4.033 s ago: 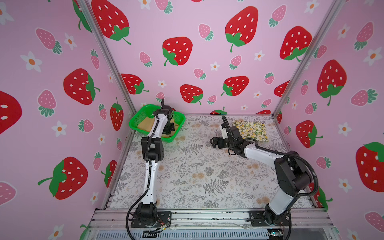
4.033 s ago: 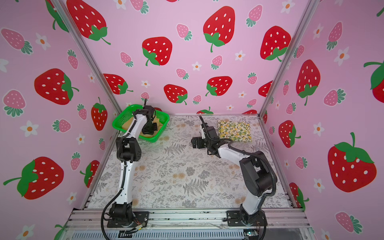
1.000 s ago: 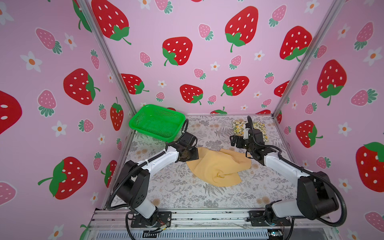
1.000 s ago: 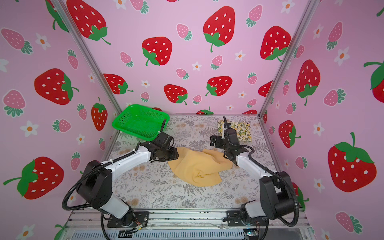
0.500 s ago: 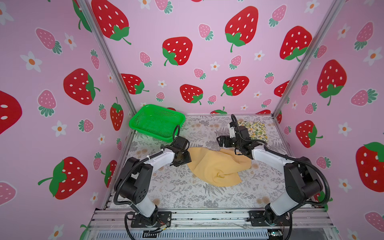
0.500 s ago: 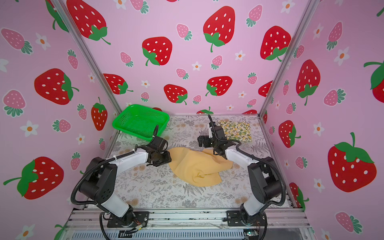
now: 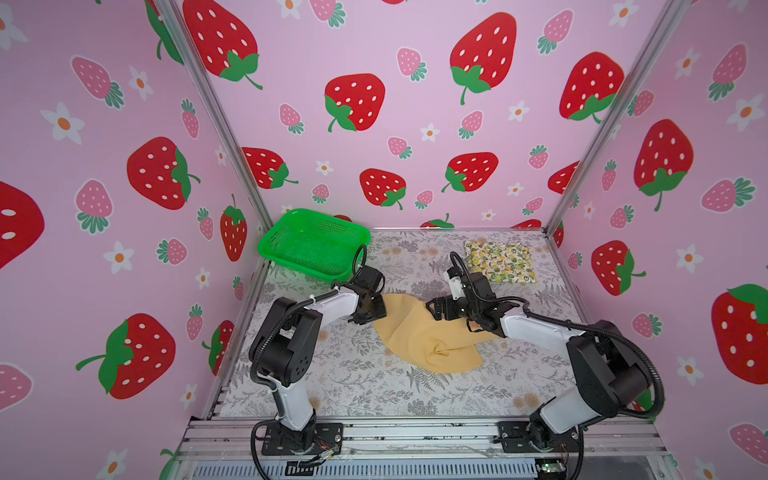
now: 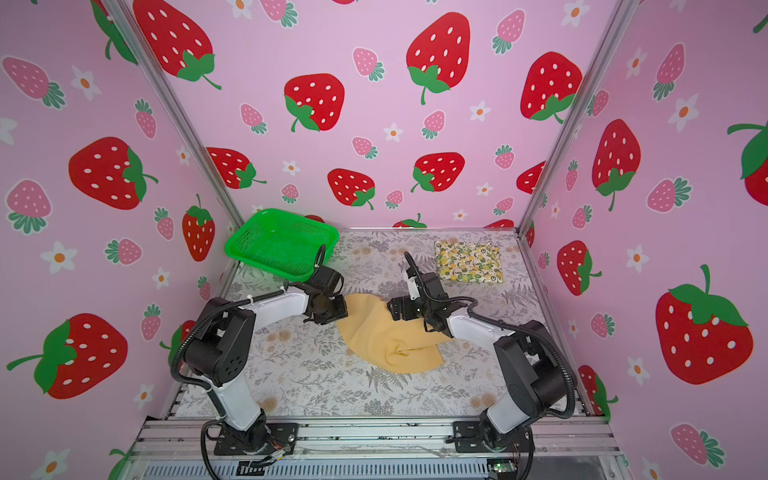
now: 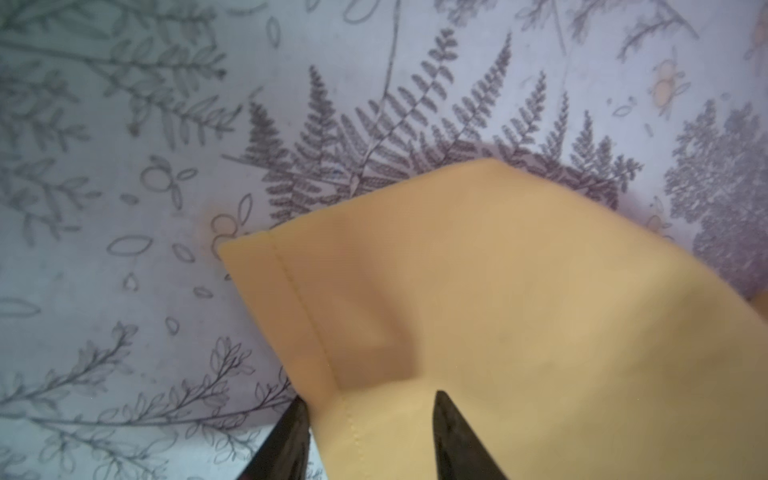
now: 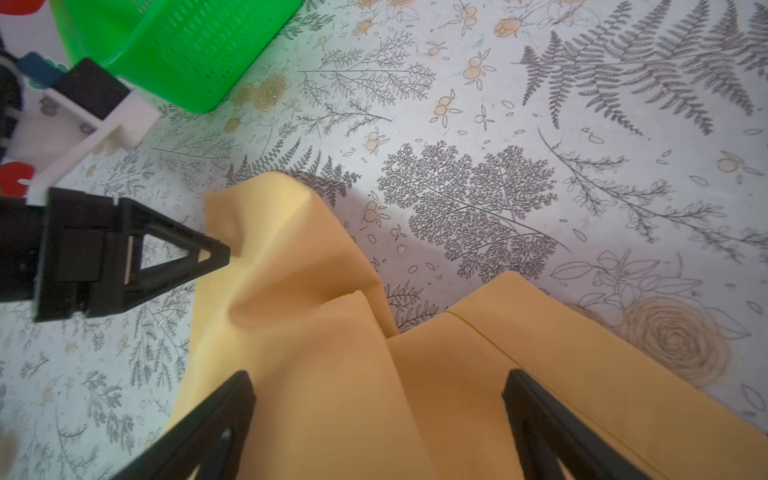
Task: Fold and stack skirts
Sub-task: Flatten out the skirt at the center of the table.
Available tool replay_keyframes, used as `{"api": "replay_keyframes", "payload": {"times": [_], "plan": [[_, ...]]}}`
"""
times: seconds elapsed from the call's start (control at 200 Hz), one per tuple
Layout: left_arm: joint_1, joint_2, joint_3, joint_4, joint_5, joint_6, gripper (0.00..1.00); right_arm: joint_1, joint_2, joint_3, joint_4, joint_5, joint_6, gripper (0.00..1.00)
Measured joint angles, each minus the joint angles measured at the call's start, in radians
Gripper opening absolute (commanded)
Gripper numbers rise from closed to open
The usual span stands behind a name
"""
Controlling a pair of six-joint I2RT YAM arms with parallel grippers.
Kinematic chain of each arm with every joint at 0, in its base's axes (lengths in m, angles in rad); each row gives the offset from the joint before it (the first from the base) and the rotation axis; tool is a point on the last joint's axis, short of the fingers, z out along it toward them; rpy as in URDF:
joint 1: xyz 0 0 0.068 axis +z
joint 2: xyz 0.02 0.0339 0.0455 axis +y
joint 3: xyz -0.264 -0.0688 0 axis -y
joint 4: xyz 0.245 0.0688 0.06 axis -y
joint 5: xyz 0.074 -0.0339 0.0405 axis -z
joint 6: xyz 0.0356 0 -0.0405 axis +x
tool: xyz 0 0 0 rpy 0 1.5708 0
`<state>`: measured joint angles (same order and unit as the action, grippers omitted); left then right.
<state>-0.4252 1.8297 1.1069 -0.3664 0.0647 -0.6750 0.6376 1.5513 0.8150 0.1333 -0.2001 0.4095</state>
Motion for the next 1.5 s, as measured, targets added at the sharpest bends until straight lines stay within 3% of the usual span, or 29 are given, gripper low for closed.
{"api": "replay_keyframes", "payload": {"times": [0.13, 0.235, 0.51, 0.75, 0.861, 0.976, 1.061, 1.301, 1.496], "plan": [[0.005, 0.032, 0.030, -0.004, 0.011, 0.020, 0.00, 0.008, -0.019, -0.021, 0.010, -0.012, -0.010, 0.77], [0.012, 0.058, 0.059, -0.008, 0.027, 0.025, 0.00, 0.014, -0.019, -0.041, 0.017, -0.019, -0.014, 0.63], [0.057, 0.050, 0.090, -0.063, 0.050, 0.050, 0.00, 0.045, -0.034, -0.105, 0.034, -0.018, -0.001, 0.49], [0.116, -0.077, 0.194, -0.144, 0.052, 0.081, 0.00, 0.095, -0.082, -0.152, 0.046, 0.010, 0.036, 0.47], [0.134, -0.149, 0.226, -0.164, 0.052, 0.095, 0.00, 0.122, -0.113, -0.174, 0.039, 0.028, 0.050, 0.51], [0.143, -0.207, 0.228, -0.193, 0.051, 0.105, 0.00, 0.131, -0.183, -0.177, 0.016, 0.074, 0.072, 0.83], [0.146, -0.239, 0.226, -0.220, 0.048, 0.111, 0.00, 0.132, -0.242, -0.165, -0.004, 0.142, 0.056, 1.00], [0.146, -0.383, 0.106, -0.239, 0.047, 0.114, 0.00, 0.122, -0.188, -0.015, -0.049, 0.306, 0.034, 1.00], [0.149, -0.424, 0.012, -0.244, 0.029, 0.122, 0.00, 0.081, -0.107, -0.004, -0.085, 0.373, 0.034, 1.00]]}}
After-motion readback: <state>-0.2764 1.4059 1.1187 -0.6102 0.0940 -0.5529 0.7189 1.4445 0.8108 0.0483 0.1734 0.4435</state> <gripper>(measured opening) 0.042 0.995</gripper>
